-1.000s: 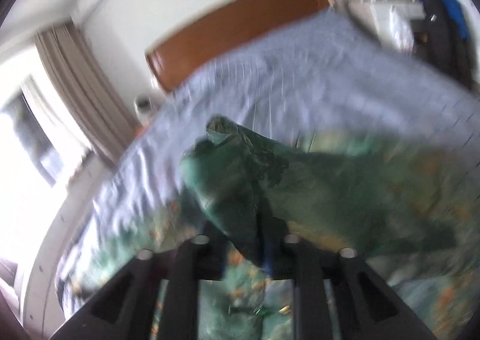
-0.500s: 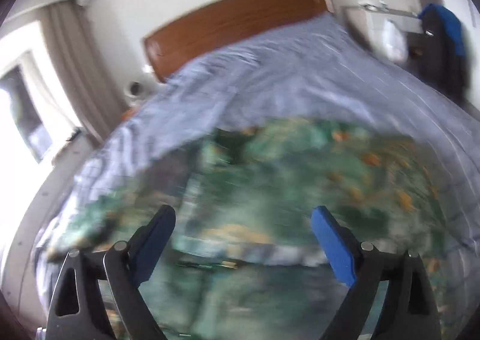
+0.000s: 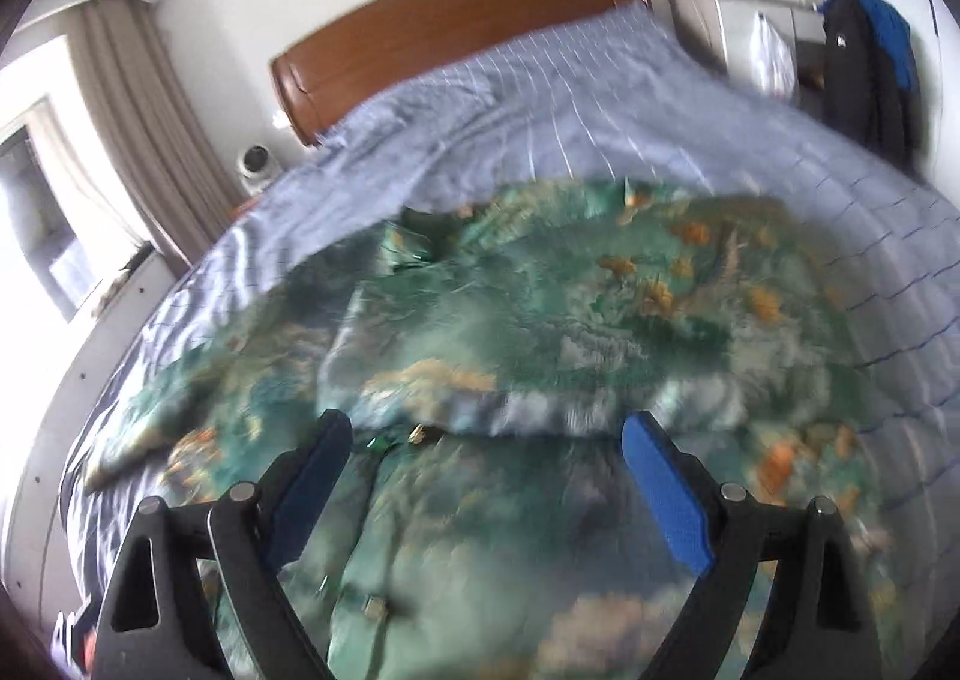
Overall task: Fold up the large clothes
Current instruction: 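Open the right tool and withdraw it from the folded sleeve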
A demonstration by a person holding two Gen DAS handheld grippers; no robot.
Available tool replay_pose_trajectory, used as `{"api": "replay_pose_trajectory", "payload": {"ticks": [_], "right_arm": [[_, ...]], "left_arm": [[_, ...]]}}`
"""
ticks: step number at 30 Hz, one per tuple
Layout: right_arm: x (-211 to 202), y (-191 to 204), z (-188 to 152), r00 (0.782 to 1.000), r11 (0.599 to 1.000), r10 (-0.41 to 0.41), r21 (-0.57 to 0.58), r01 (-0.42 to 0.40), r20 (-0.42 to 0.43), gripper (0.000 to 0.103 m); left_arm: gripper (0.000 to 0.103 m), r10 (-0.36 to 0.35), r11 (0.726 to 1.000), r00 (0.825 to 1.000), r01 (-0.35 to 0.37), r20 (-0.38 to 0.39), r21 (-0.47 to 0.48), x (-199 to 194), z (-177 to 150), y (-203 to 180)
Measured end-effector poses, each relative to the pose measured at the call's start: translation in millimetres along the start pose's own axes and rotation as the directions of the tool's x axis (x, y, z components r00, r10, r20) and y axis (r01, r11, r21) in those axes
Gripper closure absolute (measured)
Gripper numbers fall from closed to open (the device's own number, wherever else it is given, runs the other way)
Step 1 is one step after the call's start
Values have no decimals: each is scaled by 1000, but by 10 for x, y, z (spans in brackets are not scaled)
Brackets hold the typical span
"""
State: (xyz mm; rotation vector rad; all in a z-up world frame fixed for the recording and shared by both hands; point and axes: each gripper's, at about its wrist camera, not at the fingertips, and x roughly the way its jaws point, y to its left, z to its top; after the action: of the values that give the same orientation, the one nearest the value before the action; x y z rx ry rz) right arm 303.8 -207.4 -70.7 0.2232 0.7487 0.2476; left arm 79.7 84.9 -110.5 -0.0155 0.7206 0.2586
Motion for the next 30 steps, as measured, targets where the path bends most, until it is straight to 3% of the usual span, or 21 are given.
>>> {"api": "replay_pose_trajectory", "payload": {"ticks": [11,15,18,30], "right_arm": [[-755,-21,-933,1000,1000,-3,-20,3,12,12],[-940,27,-1229,995,997,-36,-61,41,88,12],[-949,99,-1344,992,988,-77,-126,89,100,12],[-878,274,-1483,997,980,-46,-188,58,68,12]], "left_arm": [[0,-1,999,1000,1,2,-44,-60,134,56],[0,7,999,1000,-6,5,-46,-78,157,60],[0,10,999,1000,-10,6,-44,-94,158,57],[0,27,998,999,-28,-17,-63,-52,161,137]]}}
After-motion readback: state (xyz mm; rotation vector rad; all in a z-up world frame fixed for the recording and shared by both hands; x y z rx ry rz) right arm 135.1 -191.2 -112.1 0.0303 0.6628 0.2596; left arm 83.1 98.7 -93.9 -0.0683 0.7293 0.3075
